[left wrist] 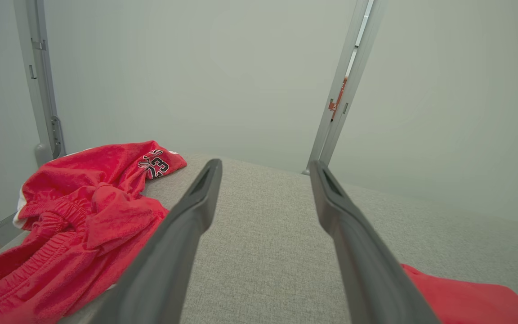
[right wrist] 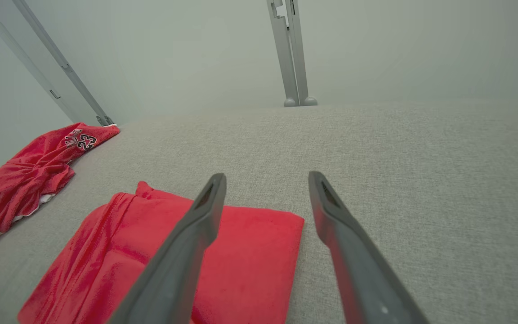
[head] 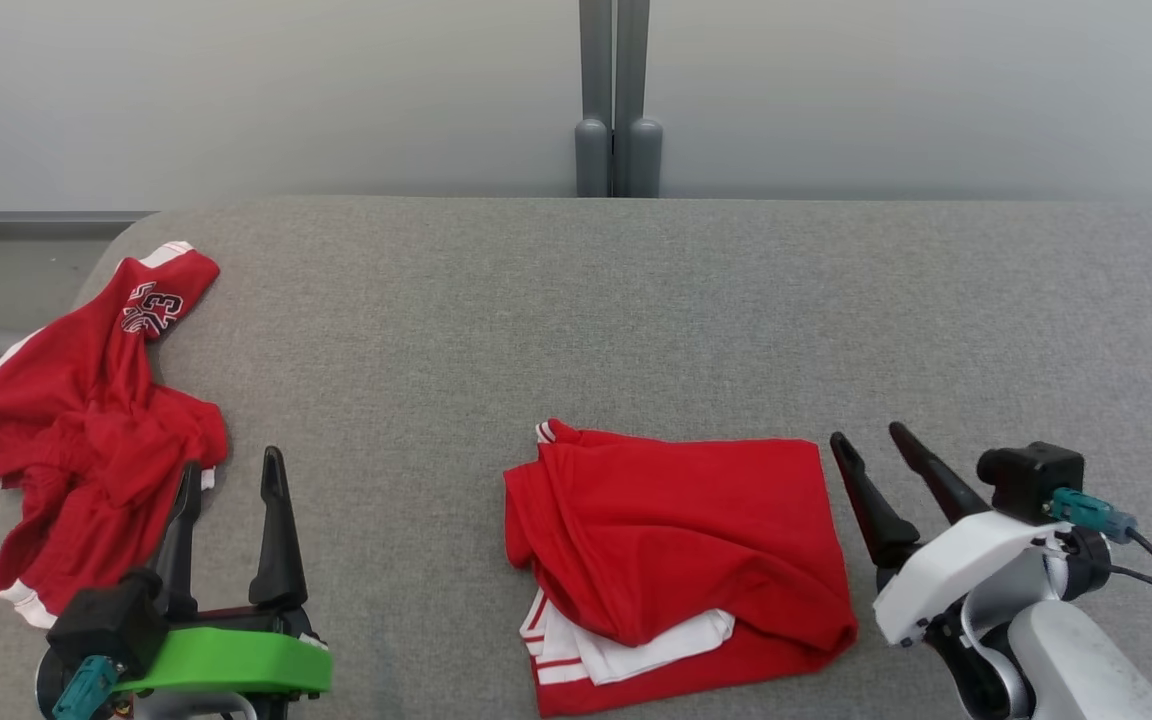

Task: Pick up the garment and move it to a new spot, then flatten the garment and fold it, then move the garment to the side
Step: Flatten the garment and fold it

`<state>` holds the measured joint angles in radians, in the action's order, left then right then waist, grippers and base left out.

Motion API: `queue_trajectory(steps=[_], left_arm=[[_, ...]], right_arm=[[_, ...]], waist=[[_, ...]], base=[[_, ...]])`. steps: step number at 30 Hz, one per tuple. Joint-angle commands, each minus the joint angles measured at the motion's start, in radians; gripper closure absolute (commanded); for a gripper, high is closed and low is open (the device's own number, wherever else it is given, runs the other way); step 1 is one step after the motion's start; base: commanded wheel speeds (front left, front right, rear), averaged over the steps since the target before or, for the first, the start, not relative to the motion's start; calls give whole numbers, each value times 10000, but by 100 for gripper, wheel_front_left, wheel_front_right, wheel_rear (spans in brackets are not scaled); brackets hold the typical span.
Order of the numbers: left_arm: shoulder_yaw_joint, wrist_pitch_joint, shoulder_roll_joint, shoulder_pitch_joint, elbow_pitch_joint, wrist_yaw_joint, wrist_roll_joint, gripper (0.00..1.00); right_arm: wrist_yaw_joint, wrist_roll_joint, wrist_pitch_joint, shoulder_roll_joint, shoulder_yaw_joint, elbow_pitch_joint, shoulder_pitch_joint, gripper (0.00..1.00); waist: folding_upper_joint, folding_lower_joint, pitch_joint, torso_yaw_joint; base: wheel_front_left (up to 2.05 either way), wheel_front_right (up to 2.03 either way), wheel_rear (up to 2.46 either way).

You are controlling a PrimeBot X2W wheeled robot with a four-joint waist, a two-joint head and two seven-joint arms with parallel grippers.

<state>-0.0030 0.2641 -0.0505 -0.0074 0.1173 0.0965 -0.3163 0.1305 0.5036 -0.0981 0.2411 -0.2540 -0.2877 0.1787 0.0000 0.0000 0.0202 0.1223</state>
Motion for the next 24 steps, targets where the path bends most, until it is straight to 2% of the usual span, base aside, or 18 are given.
queue_trajectory(steps=[1, 13, 18, 24], left_arm=[[-21, 1, -4, 13, 26, -49, -59, 0], [-169, 1, -6, -69, 157, -34, -125, 0], [-242, 1, -6, -90, 234, -34, -186, 0], [-224, 1, -6, -123, 273, -38, -183, 0]], right_arm=[[4, -42, 146, -43, -123, -146, 129, 100], [4, 1334, 1219, -789, -1848, -2123, 548, 100], [4, 2141, 1568, -1006, -2961, -2193, 430, 100], [4, 2785, 1604, -913, -4353, -2095, 429, 100]], waist=[[0, 0, -16, 113], [0, 0, 43, 1153], [0, 0, 75, 1483], [0, 0, 79, 1612]], base=[[0, 0, 0], [0, 0, 0], [0, 0, 0], [0, 0, 0]])
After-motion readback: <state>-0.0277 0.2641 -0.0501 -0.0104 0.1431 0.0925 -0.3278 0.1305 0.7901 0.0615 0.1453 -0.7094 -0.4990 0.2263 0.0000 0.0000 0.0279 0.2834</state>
